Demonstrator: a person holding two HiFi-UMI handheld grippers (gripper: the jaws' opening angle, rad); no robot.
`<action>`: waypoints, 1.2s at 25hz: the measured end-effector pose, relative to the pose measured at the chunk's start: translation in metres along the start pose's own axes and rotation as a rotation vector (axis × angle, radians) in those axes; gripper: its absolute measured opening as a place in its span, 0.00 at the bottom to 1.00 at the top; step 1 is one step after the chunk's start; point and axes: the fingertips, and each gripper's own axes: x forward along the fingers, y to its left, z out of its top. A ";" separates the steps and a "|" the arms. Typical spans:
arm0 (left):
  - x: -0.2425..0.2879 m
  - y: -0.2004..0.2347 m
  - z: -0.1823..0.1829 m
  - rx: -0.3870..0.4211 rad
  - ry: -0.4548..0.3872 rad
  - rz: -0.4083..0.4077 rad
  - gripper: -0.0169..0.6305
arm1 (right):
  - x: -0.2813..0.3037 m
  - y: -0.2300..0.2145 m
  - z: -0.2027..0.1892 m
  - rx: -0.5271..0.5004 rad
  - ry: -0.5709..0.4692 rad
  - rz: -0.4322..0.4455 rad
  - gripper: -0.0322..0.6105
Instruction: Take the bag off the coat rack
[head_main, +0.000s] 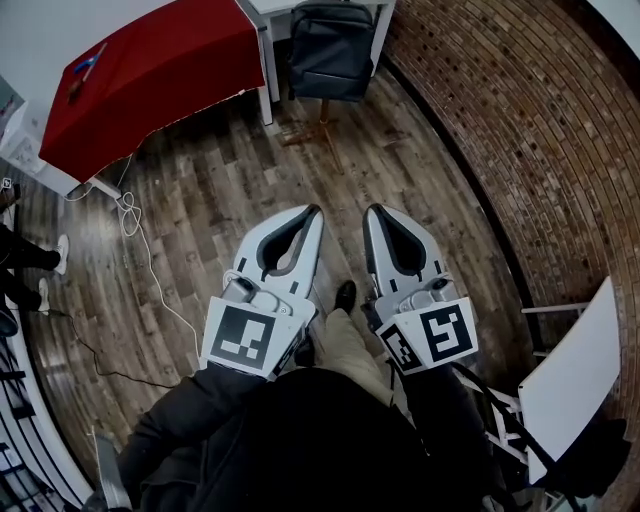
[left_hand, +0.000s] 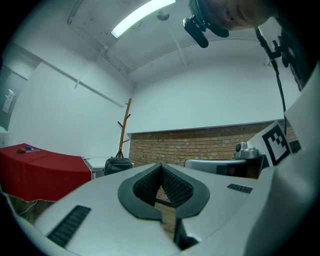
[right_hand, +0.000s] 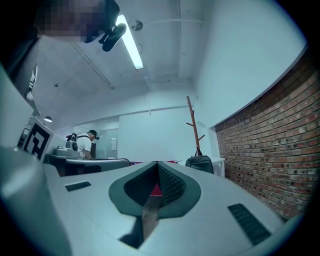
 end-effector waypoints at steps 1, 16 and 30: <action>0.010 0.002 0.000 0.002 0.001 -0.003 0.04 | 0.006 -0.008 0.000 0.002 -0.004 -0.003 0.06; 0.211 0.039 -0.030 0.017 0.096 0.007 0.04 | 0.114 -0.178 -0.028 0.061 0.033 -0.008 0.06; 0.312 0.100 -0.014 0.012 0.053 0.107 0.04 | 0.216 -0.258 -0.018 0.050 0.039 0.073 0.06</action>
